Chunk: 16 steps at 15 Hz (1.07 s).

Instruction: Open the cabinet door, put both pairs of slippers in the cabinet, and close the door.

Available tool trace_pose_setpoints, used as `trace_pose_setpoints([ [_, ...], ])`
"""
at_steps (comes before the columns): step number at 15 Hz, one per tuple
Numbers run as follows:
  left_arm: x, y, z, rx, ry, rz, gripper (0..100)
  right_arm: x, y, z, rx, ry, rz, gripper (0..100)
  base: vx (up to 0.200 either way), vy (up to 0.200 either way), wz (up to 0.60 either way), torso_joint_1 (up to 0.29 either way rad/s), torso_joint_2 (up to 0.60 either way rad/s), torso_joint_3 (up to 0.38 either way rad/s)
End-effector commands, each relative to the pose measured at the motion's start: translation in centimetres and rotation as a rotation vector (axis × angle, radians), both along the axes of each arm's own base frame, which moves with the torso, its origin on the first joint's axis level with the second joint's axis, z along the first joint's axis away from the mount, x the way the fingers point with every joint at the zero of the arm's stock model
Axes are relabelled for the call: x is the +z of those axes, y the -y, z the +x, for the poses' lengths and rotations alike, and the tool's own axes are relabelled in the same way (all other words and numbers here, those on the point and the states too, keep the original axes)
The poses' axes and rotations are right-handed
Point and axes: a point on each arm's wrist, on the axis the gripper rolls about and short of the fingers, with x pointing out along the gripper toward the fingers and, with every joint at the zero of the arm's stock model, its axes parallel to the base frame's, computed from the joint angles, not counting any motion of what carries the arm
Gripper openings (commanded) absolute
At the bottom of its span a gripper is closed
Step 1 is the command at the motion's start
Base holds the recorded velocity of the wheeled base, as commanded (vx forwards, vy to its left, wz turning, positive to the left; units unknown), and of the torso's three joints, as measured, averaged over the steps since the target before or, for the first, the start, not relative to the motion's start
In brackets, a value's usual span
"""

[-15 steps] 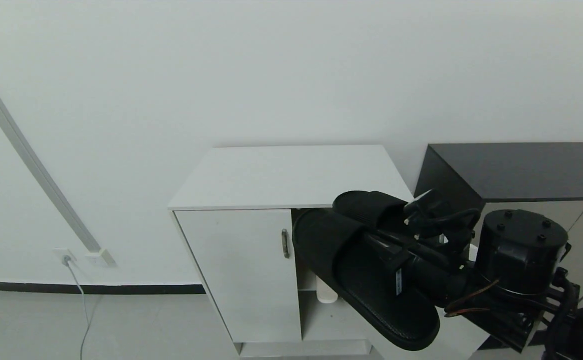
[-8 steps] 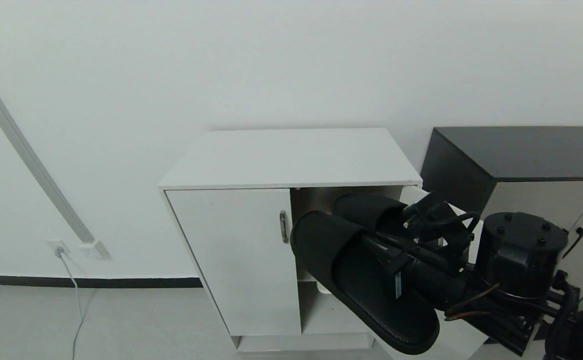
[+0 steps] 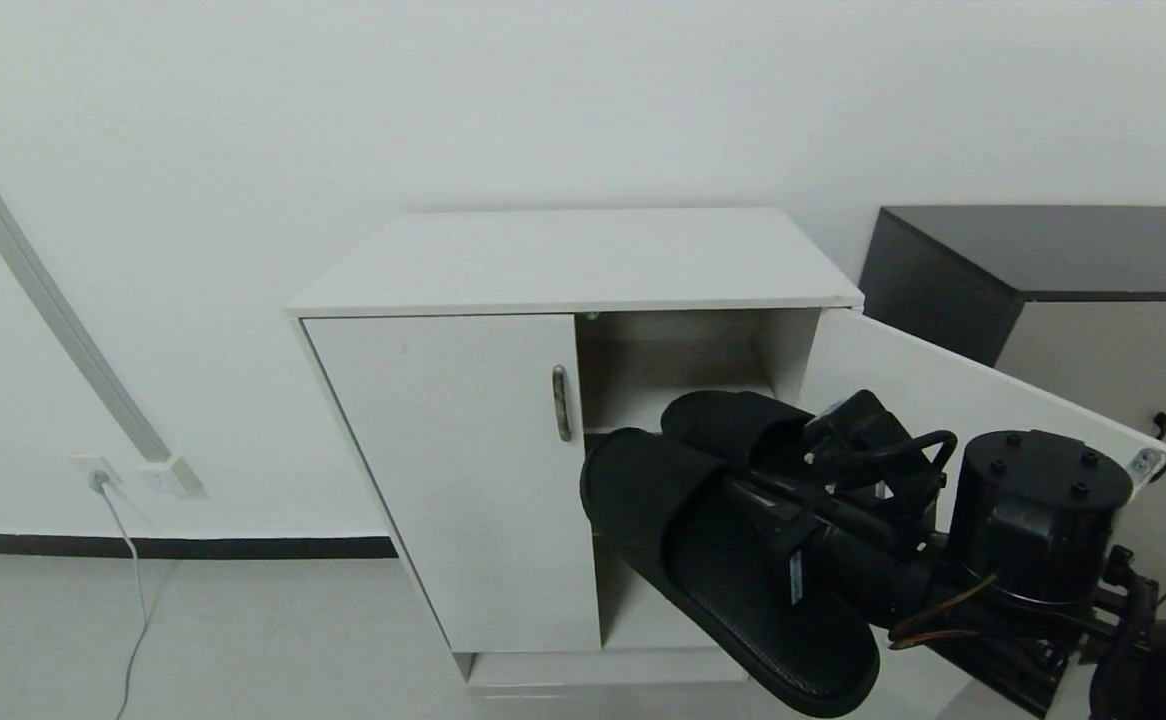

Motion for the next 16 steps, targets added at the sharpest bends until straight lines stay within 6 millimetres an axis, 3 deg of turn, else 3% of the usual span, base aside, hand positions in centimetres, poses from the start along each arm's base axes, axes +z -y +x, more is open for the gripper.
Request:
trace_pose_setpoints([
  [1,0.00,0.00,0.01,0.000,-0.001,-0.001,0,-0.14,-0.08,0.04,0.001,-0.003,-0.003,0,0.000,0.000,0.00,-0.178,0.49,0.320],
  [9,0.00,0.00,0.01,0.001,-0.001,-0.001,0,-0.69,-0.25,0.16,0.013,-0.027,-0.006,0,0.000,0.000,0.00,-0.137,0.47,0.335],
  [16,0.00,0.00,0.01,0.001,-0.001,-0.001,0,-0.68,-0.23,0.15,0.013,-0.015,0.004,0,0.000,0.000,0.00,-0.053,0.44,0.390],
])
